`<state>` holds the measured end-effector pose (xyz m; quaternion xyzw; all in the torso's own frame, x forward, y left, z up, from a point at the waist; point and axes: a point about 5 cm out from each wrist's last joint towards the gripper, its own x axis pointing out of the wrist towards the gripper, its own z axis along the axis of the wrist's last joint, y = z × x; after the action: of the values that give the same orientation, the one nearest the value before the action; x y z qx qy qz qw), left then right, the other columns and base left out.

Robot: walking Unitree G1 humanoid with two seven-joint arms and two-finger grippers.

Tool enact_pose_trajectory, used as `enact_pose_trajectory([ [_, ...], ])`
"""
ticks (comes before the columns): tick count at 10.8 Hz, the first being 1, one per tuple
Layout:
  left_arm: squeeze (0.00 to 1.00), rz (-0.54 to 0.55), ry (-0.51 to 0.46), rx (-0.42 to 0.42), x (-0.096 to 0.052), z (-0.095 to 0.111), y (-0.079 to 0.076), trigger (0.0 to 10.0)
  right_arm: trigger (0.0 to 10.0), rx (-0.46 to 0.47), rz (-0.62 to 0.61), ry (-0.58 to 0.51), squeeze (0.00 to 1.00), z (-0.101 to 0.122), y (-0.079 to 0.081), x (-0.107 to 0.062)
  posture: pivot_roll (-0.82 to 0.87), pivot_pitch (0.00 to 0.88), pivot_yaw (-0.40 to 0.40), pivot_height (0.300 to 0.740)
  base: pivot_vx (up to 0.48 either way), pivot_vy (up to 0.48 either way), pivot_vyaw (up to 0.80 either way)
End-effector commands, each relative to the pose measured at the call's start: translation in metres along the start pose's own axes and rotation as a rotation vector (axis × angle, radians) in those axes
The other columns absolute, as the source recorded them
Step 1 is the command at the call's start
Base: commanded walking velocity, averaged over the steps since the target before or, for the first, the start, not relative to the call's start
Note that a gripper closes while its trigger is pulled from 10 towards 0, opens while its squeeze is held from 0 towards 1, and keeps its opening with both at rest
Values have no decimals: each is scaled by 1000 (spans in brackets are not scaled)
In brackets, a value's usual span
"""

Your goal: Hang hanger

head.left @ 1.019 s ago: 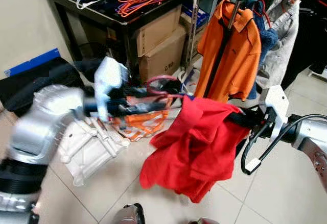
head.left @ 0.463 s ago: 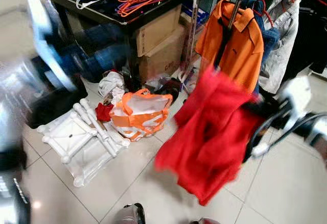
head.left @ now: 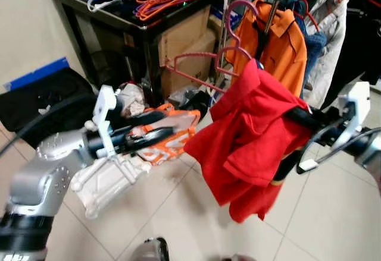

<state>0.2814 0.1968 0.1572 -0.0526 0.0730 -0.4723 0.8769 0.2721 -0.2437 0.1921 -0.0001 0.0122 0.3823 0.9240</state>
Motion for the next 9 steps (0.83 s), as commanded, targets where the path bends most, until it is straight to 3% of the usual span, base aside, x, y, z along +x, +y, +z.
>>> enact_pose_trajectory([
  [1, 0, 115, 39, -50, -15, -17, 19, 10000, 0, -42, 9, -43, 0, 18, -2, -11, -154, 81, 20, 740, 0, 0, 0],
  [3, 0, 316, -18, -149, -25, -22, 45, 10000, 0, -48, 27, -15, 0, 17, 0, -16, -160, 80, 20, 740, 0, 0, 0],
  [4, 0, 433, -90, -242, -24, -22, 61, 10000, 0, -54, 56, 35, 0, 8, 3, -20, -167, 82, 25, 740, 0, 0, 0],
  [5, 0, 474, -112, -329, -12, -32, 64, 10000, 0, -76, 81, 82, 0, -8, 7, -25, -174, 86, 36, 740, 0, 0, 0],
  [6, 0, 464, -117, -384, -3, -41, 61, 10000, 0, -66, 101, 75, 0, -14, 10, -26, -177, 87, 40, 740, 0, 0, 0],
  [7, 0, 425, -47, -509, 11, -65, 50, 10000, 0, -33, 164, 119, 0, -25, 16, -30, -181, 90, 44, 740, 0, 0, 0],
  [9, 0, 387, 82, -632, 19, -96, 38, 10000, 0, -24, 218, 97, 0, -15, 21, -29, -197, 102, 42, 740, 0, 0, 0],
])
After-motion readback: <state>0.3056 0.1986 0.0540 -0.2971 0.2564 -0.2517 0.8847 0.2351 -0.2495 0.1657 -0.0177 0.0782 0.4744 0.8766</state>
